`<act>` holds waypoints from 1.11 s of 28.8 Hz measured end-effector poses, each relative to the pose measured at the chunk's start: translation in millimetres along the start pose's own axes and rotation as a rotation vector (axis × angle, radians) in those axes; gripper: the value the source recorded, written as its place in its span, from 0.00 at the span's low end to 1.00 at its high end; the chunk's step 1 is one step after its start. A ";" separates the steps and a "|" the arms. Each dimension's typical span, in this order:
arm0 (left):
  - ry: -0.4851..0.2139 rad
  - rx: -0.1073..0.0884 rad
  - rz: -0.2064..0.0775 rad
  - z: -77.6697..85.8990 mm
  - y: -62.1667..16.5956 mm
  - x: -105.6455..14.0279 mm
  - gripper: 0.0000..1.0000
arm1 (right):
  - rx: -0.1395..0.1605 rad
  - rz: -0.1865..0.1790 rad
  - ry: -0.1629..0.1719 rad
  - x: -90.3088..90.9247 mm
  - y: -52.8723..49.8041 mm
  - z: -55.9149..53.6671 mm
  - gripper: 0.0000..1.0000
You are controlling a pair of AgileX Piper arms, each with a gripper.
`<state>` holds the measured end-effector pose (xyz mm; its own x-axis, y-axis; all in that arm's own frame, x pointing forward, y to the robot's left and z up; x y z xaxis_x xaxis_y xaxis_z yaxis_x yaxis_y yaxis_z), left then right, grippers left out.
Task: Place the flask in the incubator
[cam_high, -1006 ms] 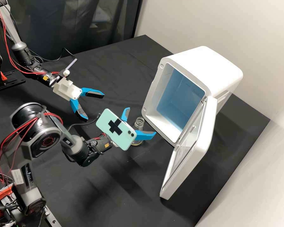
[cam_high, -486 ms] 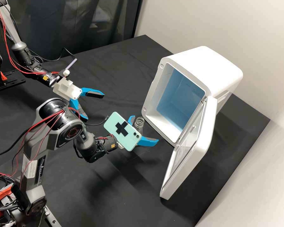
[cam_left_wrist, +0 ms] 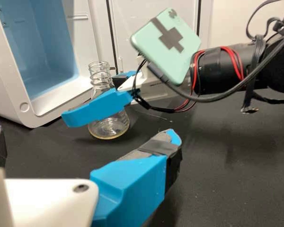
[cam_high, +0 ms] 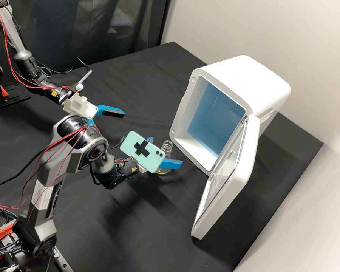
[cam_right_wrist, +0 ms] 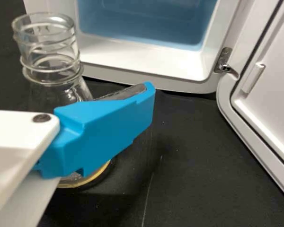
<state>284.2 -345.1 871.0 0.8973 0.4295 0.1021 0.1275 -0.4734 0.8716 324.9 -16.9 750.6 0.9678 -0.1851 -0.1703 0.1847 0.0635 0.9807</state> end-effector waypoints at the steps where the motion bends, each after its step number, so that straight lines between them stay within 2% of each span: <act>1: 0.000 0.000 0.000 0.0 0.0 0.0 1.00 | 0.001 0.002 -0.002 1.3 0.0 -0.7 1.00; 7: 0.000 0.000 0.000 0.0 0.0 0.0 1.00 | -0.005 0.004 -0.021 9.7 -4.4 1.4 1.00; 11: 0.000 0.000 0.000 0.0 0.0 0.0 1.00 | -0.005 -0.019 -0.039 15.4 -8.5 4.1 1.00; 12: 0.000 0.000 0.000 0.0 0.0 0.0 1.00 | -0.005 -0.020 -0.040 15.8 -8.6 4.1 0.00; 32: 0.000 0.000 0.000 0.0 0.0 0.0 1.00 | -0.003 -0.009 -0.036 17.9 -6.1 3.6 0.00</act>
<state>284.2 -345.1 871.0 0.8973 0.4295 0.1021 0.1275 -0.4734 0.8716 340.5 -24.1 741.9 0.9593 -0.2207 -0.1760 0.1945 0.0648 0.9788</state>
